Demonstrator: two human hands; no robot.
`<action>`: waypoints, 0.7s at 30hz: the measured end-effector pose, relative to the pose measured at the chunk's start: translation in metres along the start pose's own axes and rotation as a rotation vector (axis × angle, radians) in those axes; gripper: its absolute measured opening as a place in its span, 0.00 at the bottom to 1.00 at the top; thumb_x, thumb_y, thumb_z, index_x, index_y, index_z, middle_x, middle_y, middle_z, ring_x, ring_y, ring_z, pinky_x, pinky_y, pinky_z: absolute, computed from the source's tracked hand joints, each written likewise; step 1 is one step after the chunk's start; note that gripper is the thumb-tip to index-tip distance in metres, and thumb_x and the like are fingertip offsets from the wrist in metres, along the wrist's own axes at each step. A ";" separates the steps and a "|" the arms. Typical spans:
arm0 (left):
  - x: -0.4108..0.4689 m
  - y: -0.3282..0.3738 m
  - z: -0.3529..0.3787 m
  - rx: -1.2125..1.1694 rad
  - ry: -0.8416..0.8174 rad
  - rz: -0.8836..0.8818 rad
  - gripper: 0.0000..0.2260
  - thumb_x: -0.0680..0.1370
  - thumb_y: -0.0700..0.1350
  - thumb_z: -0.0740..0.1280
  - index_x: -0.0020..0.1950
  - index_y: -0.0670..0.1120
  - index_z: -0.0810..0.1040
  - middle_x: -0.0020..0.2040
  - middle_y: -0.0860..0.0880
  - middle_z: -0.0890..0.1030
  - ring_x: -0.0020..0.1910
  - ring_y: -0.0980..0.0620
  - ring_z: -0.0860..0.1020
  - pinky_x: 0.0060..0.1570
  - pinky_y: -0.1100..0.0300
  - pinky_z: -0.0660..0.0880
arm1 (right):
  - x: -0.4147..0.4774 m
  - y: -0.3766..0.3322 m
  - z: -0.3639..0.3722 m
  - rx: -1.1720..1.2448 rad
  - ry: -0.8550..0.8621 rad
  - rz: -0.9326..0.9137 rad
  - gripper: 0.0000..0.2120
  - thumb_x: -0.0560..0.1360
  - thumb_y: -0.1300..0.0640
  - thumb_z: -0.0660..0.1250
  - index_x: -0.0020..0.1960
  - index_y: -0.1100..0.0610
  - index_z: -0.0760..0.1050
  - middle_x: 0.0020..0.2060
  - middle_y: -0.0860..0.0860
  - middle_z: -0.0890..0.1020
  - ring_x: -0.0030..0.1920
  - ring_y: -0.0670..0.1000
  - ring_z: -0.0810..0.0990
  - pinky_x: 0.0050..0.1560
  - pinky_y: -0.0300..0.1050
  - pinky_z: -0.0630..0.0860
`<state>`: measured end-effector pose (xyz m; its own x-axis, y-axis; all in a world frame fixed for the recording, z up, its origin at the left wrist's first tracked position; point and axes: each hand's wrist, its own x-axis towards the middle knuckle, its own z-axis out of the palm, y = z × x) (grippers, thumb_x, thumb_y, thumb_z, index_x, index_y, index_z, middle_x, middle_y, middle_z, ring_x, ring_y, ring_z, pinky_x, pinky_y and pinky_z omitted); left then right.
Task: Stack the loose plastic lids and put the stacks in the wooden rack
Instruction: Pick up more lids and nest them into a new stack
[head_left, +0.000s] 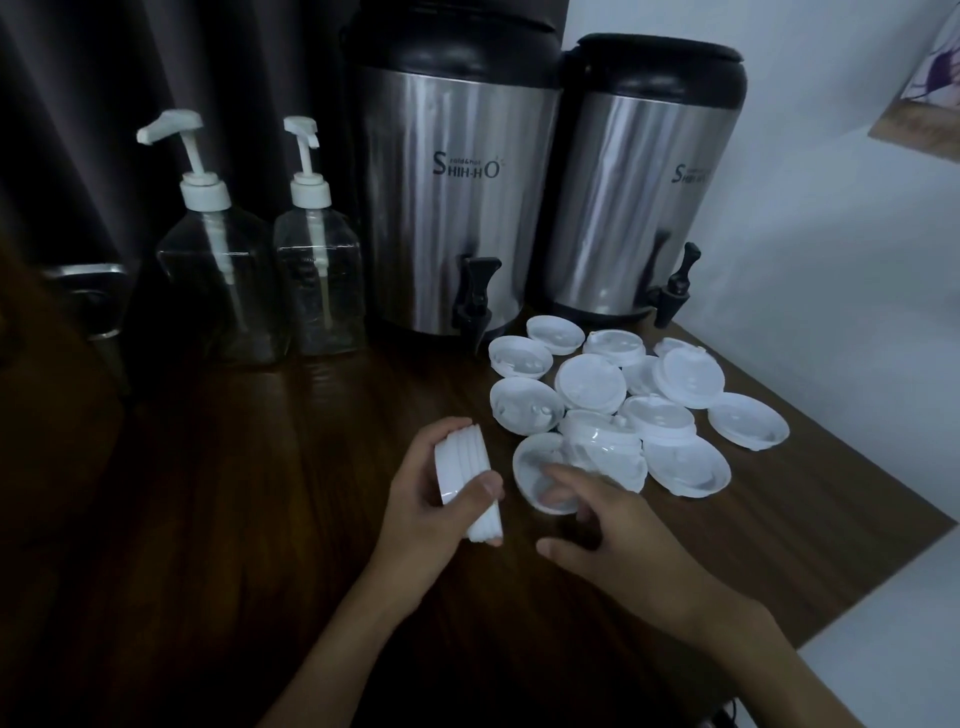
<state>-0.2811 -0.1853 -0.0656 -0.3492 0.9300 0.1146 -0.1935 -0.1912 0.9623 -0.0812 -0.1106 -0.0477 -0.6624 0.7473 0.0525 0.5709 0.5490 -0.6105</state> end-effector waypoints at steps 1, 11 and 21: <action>0.000 0.000 0.000 0.007 0.010 0.000 0.23 0.64 0.55 0.76 0.59 0.64 0.78 0.50 0.61 0.80 0.51 0.47 0.84 0.35 0.43 0.84 | -0.001 0.000 0.002 0.035 -0.004 -0.004 0.31 0.73 0.47 0.75 0.70 0.33 0.64 0.54 0.34 0.78 0.57 0.31 0.71 0.52 0.26 0.70; 0.004 -0.001 -0.008 0.012 0.052 0.020 0.19 0.71 0.47 0.73 0.59 0.62 0.77 0.46 0.63 0.81 0.48 0.54 0.84 0.34 0.45 0.83 | -0.006 -0.003 0.006 0.105 0.044 -0.044 0.20 0.71 0.50 0.78 0.60 0.40 0.75 0.49 0.36 0.80 0.59 0.40 0.74 0.63 0.42 0.69; 0.004 -0.003 -0.009 0.012 0.030 0.020 0.24 0.65 0.56 0.76 0.60 0.62 0.78 0.52 0.59 0.79 0.50 0.52 0.83 0.35 0.43 0.83 | 0.012 -0.001 0.005 -0.194 -0.011 -0.043 0.40 0.67 0.29 0.68 0.74 0.37 0.57 0.72 0.37 0.65 0.65 0.38 0.56 0.65 0.46 0.60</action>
<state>-0.2903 -0.1834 -0.0701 -0.3801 0.9163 0.1264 -0.1754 -0.2056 0.9628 -0.0920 -0.1039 -0.0503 -0.6925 0.7184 0.0661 0.6242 0.6426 -0.4443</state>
